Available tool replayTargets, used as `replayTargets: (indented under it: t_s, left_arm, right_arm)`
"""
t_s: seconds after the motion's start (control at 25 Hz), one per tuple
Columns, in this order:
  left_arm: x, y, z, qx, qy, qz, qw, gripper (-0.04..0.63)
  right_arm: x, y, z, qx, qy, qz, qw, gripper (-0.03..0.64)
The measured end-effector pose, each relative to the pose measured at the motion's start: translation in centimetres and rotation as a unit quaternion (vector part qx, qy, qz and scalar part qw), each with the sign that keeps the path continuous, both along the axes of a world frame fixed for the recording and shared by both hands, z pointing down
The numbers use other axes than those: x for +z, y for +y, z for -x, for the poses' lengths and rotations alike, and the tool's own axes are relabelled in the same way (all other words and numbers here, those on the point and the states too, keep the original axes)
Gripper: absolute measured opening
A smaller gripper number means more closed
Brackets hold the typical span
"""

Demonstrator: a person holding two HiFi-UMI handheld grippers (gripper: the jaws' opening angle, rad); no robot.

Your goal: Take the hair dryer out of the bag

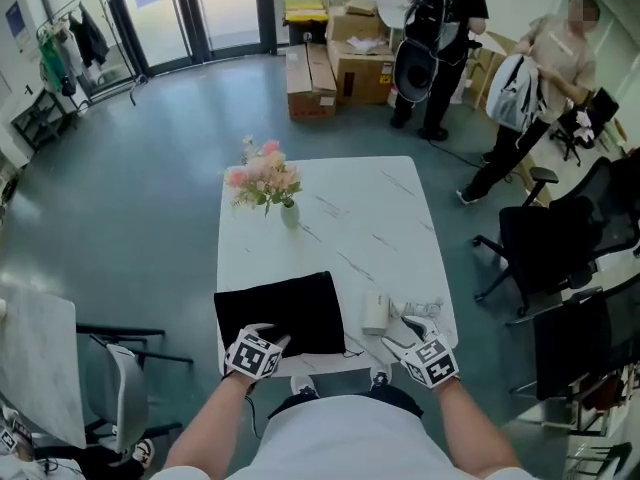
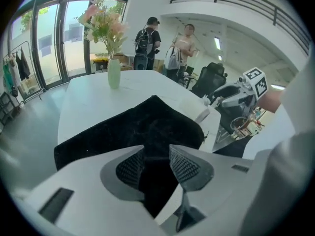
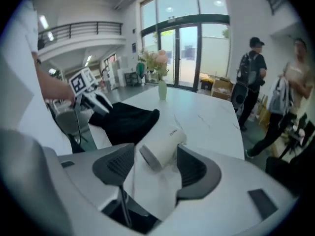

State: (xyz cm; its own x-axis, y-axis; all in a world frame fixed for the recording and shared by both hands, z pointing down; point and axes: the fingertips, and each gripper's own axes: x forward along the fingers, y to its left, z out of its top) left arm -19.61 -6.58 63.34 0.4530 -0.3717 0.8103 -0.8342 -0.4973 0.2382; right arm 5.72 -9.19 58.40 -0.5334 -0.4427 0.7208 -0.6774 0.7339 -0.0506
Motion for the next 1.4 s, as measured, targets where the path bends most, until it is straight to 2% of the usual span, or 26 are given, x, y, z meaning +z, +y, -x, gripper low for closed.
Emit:
replayTargets:
  t_s: [0.04, 0.24, 0.32, 0.44, 0.64, 0.84, 1.04, 1.24, 1.4]
  left_arm:
    - [-0.6, 0.2, -0.6, 0.004, 0.014, -0.003, 0.9999, 0.165]
    - [-3.7, 0.3, -3.0, 0.003, 0.093, -0.02, 0.9954, 0.031]
    - [-5.2, 0.3, -3.7, -0.002, 0.118, -0.031, 0.9925, 0.017]
    - [-7.1, 1.2, -4.6, -0.005, 0.128, -0.054, 0.9903, 0.015]
    - [-7.4, 4.8, -6.8, 0.019, 0.091, -0.085, 0.992, 0.015]
    - [-9.0, 8.3, -11.1, -0.035, 0.141, -0.086, 0.9857, 0.015]
    - [-10.0, 11.7, -14.3, -0.051, 0.095, -0.116, 0.9874, 0.015]
    - [-12.7, 15.3, -15.8, -0.102, 0.129, -0.132, 0.9775, 0.015]
    - [-13.6, 18.3, -16.3, -0.132, 0.142, -0.132, 0.9721, 0.015]
  right_arm:
    - [-0.3, 0.6, 0.6, 0.024, -0.029, 0.008, 0.999, 0.277]
    - [-1.5, 2.3, 3.4, 0.108, -0.126, 0.027, 0.986, 0.041]
    - [-2.5, 3.0, 4.5, 0.109, -0.158, 0.034, 0.981, 0.018]
    - [-4.6, 4.5, 5.5, 0.085, -0.186, 0.033, 0.978, 0.017]
    - [-6.6, 6.7, 4.3, 0.044, -0.181, 0.011, 0.982, 0.015]
    - [-7.9, 9.0, 0.9, 0.03, -0.198, 0.008, 0.98, 0.015]
    - [-7.6, 11.9, -2.6, 0.023, -0.194, -0.003, 0.981, 0.015]
    - [-8.4, 15.5, -4.3, -0.005, -0.229, 0.01, 0.973, 0.015]
    - [-8.5, 18.1, -4.7, -0.027, -0.228, 0.005, 0.973, 0.015]
